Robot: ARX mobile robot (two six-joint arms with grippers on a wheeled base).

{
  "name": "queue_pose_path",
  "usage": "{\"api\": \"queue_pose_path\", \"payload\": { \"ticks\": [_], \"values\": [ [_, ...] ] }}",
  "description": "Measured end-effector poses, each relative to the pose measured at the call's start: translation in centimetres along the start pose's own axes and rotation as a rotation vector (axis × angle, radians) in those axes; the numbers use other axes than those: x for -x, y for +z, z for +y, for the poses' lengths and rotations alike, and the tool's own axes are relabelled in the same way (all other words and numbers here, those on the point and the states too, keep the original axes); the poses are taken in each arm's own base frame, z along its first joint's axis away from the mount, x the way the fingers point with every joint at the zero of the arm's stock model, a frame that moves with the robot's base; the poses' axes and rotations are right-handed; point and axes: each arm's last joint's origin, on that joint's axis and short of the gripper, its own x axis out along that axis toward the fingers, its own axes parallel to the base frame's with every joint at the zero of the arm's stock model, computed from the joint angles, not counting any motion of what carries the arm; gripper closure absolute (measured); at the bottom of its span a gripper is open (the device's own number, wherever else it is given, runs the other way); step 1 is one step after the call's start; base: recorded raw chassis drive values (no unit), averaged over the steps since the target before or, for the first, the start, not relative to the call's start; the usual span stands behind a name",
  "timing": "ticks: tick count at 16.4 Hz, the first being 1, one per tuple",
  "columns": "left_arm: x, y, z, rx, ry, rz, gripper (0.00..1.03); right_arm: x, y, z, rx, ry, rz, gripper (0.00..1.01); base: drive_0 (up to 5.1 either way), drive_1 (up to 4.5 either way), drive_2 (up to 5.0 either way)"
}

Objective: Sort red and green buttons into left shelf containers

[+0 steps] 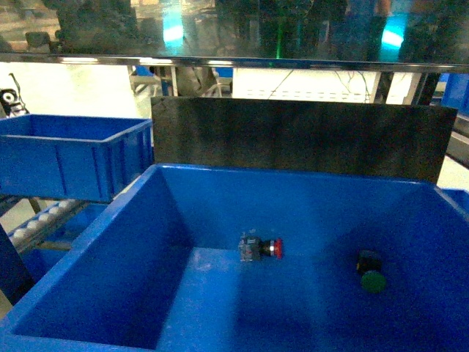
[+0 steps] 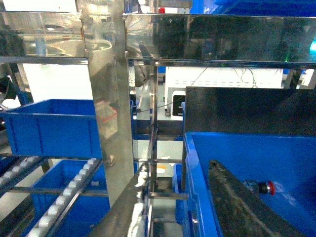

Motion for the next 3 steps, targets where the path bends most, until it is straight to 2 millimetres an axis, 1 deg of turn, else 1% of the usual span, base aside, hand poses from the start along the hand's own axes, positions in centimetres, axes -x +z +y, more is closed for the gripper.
{"api": "queue_pose_path", "payload": {
  "ticks": [1, 3],
  "values": [
    [0.0, 0.0, 0.0, 0.0, 0.0, 0.0, 0.54, 0.0, 0.0, 0.0, 0.0, 0.0, 0.0, 0.54, 0.0, 0.0, 0.0],
    [0.0, 0.0, 0.0, 0.0, 0.0, 0.0, 0.34, 0.0, 0.0, 0.0, 0.0, 0.0, 0.0, 0.34, 0.0, 0.0, 0.0]
  ]
}}
